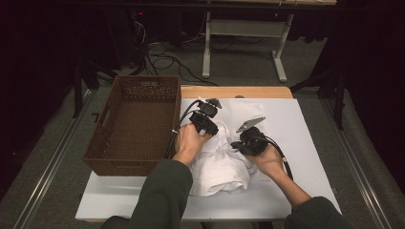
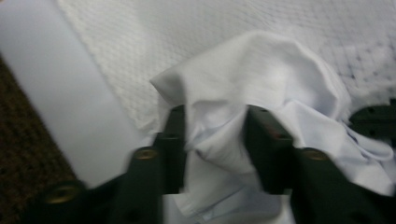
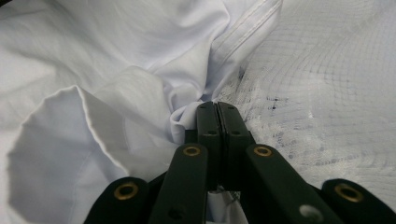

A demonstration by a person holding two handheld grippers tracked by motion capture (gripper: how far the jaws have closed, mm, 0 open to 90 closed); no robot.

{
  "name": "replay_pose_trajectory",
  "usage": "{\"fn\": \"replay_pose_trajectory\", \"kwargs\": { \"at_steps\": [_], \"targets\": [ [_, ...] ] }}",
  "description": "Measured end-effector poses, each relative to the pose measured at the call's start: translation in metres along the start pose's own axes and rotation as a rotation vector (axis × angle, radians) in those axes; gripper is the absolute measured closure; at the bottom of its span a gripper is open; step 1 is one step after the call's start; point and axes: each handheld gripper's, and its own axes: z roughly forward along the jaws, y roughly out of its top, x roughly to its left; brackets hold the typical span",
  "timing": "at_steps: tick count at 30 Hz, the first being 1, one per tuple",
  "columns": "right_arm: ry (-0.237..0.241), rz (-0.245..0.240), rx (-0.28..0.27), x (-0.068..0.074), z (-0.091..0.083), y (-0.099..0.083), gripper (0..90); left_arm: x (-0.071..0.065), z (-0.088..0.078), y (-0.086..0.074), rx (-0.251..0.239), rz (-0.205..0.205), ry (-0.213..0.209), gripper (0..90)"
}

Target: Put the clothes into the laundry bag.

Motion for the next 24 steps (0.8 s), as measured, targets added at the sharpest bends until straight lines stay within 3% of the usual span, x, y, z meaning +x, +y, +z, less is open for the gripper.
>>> {"fn": "replay_pose_trajectory", "kwargs": {
  "at_steps": [2,5,6,10,15,19,24],
  "targets": [
    [-0.003,0.007,-0.003,-0.001,0.000,0.000,90.0,-0.004,-0.006,-0.006,-0.028,0.013,-0.054,82.6],
    [-0.006,0.003,-0.004,-0.002,0.001,-0.001,90.0,-0.011,-0.019,-0.016,-0.076,0.012,-0.134,85.9],
    [-0.008,0.002,-0.005,-0.001,0.001,-0.001,90.0,-0.015,-0.023,-0.020,-0.086,0.029,-0.154,86.2],
    [-0.014,0.004,-0.008,-0.002,-0.001,0.000,90.0,-0.030,-0.030,-0.034,-0.073,0.100,-0.185,86.6],
    [-0.026,0.024,-0.020,-0.004,-0.002,0.003,90.0,-0.044,-0.017,-0.045,-0.045,0.124,-0.249,86.8],
    [-0.042,0.036,-0.058,-0.005,-0.010,0.007,90.0,-0.051,0.002,-0.049,-0.008,0.122,-0.265,86.9],
    [-0.026,0.063,-0.119,-0.005,-0.023,0.011,90.0,-0.053,0.019,-0.043,0.006,0.080,-0.228,87.1]
  ]
}}
